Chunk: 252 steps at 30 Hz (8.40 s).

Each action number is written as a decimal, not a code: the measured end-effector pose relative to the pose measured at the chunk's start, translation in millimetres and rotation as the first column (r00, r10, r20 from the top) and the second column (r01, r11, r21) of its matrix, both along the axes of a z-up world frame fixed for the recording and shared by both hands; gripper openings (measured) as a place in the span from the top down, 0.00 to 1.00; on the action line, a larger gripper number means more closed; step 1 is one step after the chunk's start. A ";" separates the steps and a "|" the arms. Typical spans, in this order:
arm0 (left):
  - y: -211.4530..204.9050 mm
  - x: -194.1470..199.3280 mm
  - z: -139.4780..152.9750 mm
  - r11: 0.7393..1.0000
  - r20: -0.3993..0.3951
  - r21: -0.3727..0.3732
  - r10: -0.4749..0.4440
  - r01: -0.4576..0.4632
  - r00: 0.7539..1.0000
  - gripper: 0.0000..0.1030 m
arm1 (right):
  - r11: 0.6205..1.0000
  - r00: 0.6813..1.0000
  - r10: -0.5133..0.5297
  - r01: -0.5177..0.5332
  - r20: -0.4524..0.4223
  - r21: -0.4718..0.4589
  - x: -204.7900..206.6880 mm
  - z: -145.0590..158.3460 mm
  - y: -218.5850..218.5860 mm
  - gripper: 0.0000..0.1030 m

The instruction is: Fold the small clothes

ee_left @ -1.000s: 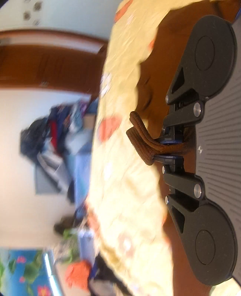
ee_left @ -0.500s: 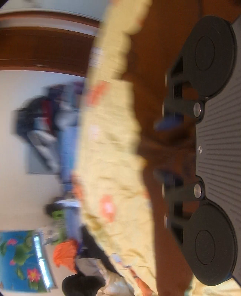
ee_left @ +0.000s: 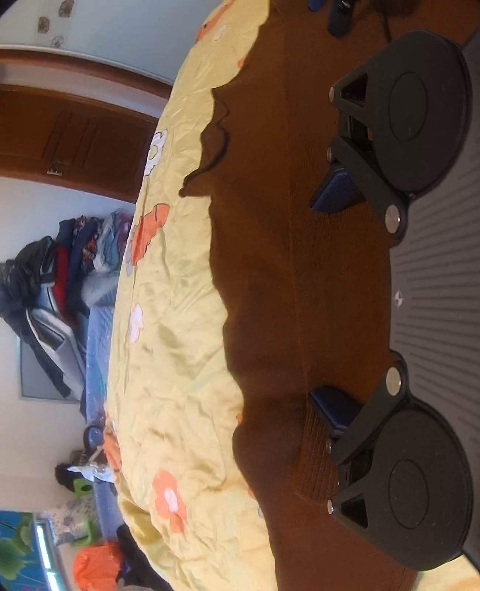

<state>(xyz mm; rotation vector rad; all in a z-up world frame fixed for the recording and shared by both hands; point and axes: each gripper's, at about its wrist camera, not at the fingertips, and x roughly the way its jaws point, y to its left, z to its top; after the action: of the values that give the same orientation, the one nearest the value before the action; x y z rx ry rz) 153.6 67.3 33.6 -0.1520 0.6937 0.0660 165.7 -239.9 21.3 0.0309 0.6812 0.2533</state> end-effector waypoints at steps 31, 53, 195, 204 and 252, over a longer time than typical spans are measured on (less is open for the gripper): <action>285.7 -181.3 2.8 0.585 -0.005 -0.424 0.762 -0.691 0.648 0.96 | 1.000 1.000 -0.006 0.006 0.019 0.007 -3.6 8.8 -1.7 0.00; -32.6 -120.7 3.2 0.976 0.108 -0.004 -0.214 0.216 0.971 0.10 | 0.990 0.999 -0.023 0.019 0.027 0.140 -9.7 10.9 -16.7 0.00; -28.0 -185.5 -10.2 0.961 -0.048 0.152 -0.227 0.232 0.973 0.00 | 0.995 0.993 0.082 -0.086 -0.084 -0.048 -188.0 9.9 45.0 0.00; 5.1 -206.4 4.3 0.975 -0.121 0.120 -0.171 0.186 0.978 0.00 | 0.986 0.996 -0.075 0.066 -0.051 -0.155 -208.5 19.9 20.1 0.04; 118.2 -316.1 10.0 0.904 -0.153 -0.426 -0.106 0.031 0.983 0.01 | 0.980 0.982 -0.071 0.102 -0.177 0.172 -327.7 48.5 -55.3 0.00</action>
<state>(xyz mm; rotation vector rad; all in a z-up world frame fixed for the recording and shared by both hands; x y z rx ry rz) -162.5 185.5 43.5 -0.5439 0.8810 -0.1433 -162.1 -295.2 69.8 0.2582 0.8227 0.2296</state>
